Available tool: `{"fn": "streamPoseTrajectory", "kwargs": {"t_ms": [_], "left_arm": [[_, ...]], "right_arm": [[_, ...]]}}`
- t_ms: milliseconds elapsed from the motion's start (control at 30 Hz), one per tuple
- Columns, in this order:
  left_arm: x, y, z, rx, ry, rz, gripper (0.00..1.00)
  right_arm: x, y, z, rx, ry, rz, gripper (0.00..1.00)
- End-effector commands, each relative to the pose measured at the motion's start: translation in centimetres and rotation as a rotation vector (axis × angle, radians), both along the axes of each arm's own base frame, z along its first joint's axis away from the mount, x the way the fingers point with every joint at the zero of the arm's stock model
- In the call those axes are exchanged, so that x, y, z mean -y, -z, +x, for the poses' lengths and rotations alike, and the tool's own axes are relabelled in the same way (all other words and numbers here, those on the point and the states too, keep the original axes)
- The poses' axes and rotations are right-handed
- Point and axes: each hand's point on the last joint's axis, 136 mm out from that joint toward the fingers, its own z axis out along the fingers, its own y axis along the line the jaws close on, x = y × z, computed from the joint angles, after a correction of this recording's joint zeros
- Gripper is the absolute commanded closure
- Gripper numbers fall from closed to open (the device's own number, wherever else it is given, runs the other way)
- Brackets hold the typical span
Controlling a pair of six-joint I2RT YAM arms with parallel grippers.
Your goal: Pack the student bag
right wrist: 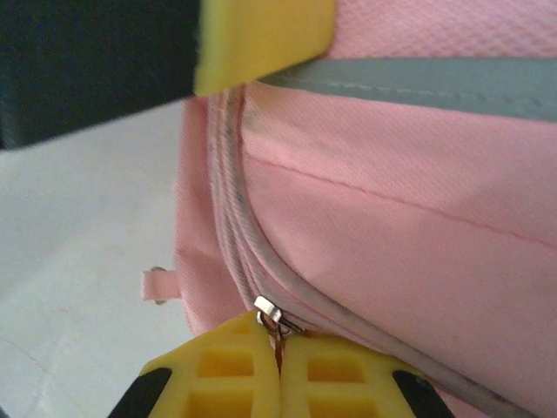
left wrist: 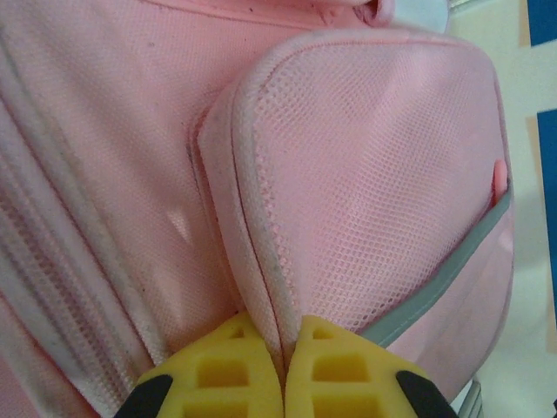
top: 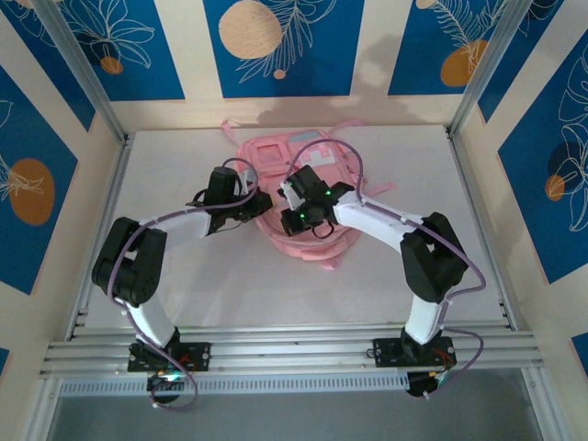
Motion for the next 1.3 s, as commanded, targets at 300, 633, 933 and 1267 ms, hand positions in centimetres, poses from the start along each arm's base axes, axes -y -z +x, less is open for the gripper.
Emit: {"fn": "streamPoseTrajectory", "kwargs": {"t_ms": [300, 633, 933, 1267], "left_arm": [[-2.9, -1.4, 1.8, 0.087, -0.043, 0.102, 1.0], [-5.9, -1.6, 2.8, 0.086, -0.098, 0.161, 1.0], [-9.2, -2.3, 5.7, 0.083, -0.128, 0.258, 1.0], [-8.4, -3.0, 1.9, -0.039, -0.177, 0.187, 0.28]], "right_arm": [[14.8, 0.5, 1.0, -0.034, 0.202, -0.373, 1.0], [16.2, -0.6, 5.7, 0.052, 0.26, -0.243, 1.0], [12.4, 1.0, 4.0, 0.021, 0.028, -0.132, 1.0], [3.1, 0.2, 2.9, 0.012, -0.151, 0.078, 1.0]]}}
